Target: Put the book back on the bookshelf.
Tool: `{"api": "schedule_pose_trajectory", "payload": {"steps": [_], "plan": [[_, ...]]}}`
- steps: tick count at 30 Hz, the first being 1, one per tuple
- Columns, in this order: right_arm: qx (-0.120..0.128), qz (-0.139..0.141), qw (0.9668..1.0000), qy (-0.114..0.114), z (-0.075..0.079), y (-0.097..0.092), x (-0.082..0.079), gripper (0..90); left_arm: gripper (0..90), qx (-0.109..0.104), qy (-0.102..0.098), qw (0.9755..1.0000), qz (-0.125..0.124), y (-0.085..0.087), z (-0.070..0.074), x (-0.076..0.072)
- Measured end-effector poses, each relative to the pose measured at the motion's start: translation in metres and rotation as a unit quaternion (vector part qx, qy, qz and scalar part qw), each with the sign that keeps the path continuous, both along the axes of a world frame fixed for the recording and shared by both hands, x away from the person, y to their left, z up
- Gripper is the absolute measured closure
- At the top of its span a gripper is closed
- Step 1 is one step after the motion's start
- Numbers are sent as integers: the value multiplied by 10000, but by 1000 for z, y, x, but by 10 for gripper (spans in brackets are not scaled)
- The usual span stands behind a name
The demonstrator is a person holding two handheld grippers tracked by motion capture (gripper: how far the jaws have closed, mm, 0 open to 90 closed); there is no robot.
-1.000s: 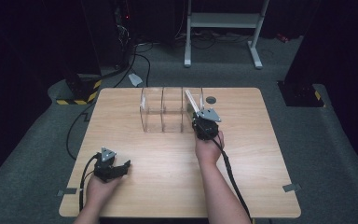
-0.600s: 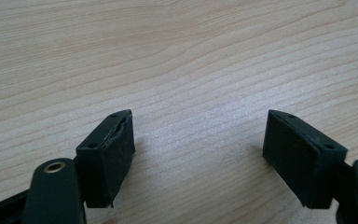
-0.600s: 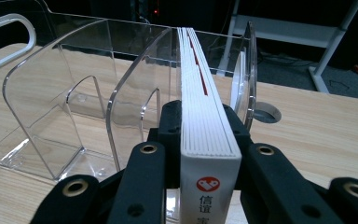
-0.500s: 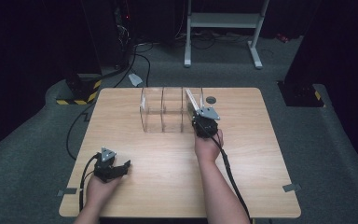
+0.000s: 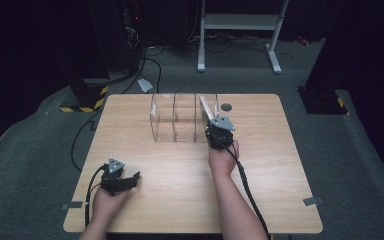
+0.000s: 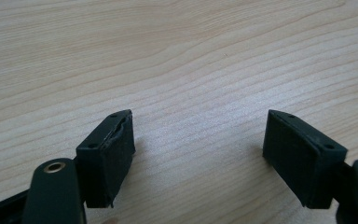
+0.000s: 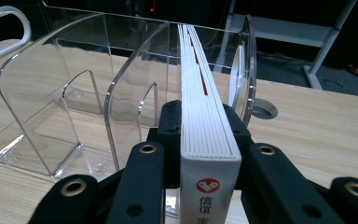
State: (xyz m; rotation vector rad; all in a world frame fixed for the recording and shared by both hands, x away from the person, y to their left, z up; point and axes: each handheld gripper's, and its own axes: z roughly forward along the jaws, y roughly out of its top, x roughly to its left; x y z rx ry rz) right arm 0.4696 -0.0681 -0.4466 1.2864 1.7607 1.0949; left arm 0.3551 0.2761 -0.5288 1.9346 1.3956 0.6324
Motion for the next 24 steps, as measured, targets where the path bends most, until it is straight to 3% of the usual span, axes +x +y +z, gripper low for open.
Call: {"api": "schedule_pose_trajectory", "payload": {"steps": [9, 24], "plan": [[-63, 22, 9999, 77, -5, 1, -6, 741, 248, 0, 0, 10000, 1, 0, 0, 0], [34, 35, 9998, 203, -10, -3, -12, 722, 250, 15, 3, 10000, 11, 0, 0, -1]]}}
